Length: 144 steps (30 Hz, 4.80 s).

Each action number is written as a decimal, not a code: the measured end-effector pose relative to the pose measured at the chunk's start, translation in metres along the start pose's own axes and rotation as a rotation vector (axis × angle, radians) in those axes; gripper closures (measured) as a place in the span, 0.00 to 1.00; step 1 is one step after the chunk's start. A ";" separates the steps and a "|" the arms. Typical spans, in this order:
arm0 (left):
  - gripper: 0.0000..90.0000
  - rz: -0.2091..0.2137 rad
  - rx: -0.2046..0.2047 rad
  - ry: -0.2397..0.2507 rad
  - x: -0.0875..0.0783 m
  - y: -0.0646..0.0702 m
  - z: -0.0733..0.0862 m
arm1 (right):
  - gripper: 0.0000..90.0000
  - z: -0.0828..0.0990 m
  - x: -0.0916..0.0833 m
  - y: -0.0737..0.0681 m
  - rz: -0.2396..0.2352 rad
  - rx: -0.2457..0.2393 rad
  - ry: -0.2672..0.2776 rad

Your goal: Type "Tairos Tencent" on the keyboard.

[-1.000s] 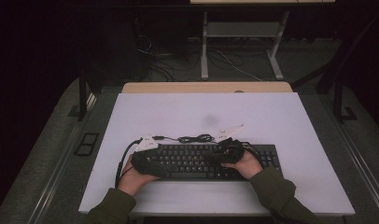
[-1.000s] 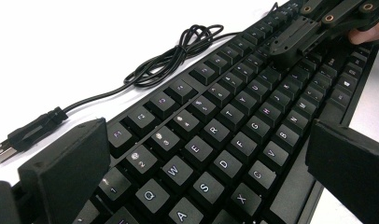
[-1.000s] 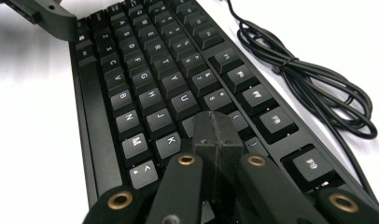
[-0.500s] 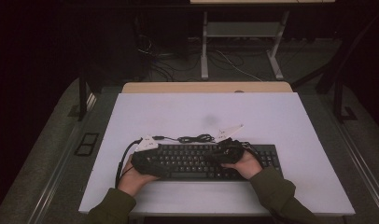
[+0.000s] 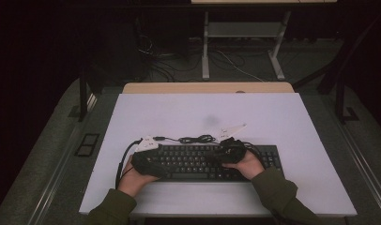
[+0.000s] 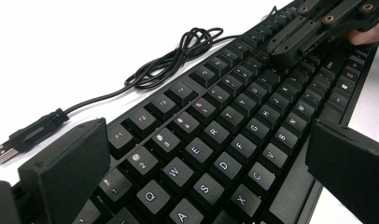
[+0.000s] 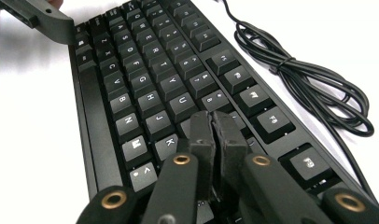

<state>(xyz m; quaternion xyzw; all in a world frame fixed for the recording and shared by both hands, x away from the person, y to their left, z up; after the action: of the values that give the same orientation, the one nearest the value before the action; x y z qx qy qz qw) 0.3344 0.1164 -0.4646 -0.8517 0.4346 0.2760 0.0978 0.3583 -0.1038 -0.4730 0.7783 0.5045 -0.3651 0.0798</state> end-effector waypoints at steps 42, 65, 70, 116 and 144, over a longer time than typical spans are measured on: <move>0.29 0.029 -0.001 -0.001 -0.009 -0.005 0.002 | 0.36 -0.006 -0.016 0.022 0.084 0.060 0.148; 0.99 0.084 0.000 -0.099 -0.005 -0.002 0.011 | 0.35 -0.006 -0.014 0.020 0.081 0.058 0.147; 0.99 0.083 0.005 -0.108 -0.004 -0.001 0.011 | 0.35 -0.006 -0.014 0.021 0.081 0.057 0.147; 0.78 0.084 -0.026 -0.078 -0.008 -0.001 0.006 | 0.35 -0.006 -0.016 0.021 0.083 0.057 0.152; 0.99 0.236 0.033 -0.106 0.002 0.033 0.001 | 0.34 -0.006 -0.015 0.022 0.084 0.058 0.154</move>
<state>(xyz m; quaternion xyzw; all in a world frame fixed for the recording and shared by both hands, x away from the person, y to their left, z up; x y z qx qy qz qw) 0.3087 0.0956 -0.4639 -0.7772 0.5305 0.3228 0.1015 0.3761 -0.1225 -0.4642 0.8265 0.4653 -0.3151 0.0337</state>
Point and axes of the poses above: each handheld gripper's, and its own axes: x roughly forward along the jaws, z roughly out of its underside, y roughly to its right, the point moved 6 cm from there along x, roughly forward along the jaws, and after that the axes turned 4 degrees about x, right-handed, at the moved point
